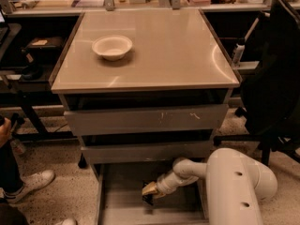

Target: Place rxbar chocolate into bottom drawer

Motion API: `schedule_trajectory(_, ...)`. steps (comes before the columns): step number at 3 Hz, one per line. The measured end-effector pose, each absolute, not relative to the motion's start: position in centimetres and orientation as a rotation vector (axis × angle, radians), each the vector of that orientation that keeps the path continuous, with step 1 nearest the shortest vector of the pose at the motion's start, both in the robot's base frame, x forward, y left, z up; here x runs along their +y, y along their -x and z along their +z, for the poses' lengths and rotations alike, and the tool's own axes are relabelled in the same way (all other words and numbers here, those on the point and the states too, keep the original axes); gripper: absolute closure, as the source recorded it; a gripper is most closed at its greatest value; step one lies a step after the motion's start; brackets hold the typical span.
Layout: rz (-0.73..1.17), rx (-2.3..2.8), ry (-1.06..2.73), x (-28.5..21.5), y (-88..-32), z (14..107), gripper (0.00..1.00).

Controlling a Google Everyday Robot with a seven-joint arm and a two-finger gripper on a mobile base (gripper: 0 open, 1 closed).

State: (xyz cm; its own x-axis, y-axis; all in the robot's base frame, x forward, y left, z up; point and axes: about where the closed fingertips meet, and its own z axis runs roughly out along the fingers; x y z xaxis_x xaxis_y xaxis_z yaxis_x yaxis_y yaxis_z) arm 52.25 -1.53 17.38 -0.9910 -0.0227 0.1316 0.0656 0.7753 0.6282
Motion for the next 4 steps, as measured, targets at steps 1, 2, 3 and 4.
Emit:
schedule_trajectory(1, -1.018, -2.824, 0.046, -1.04, -52.53, 16.26, 1.0)
schedule_trajectory(2, -1.019, -2.825, 0.047, -1.04, -52.56, 16.22, 0.81)
schedule_trajectory(3, -1.019, -2.825, 0.047, -1.04, -52.56, 16.22, 0.58)
schedule_trajectory(4, -1.019, -2.824, 0.047, -1.04, -52.56, 16.22, 0.35)
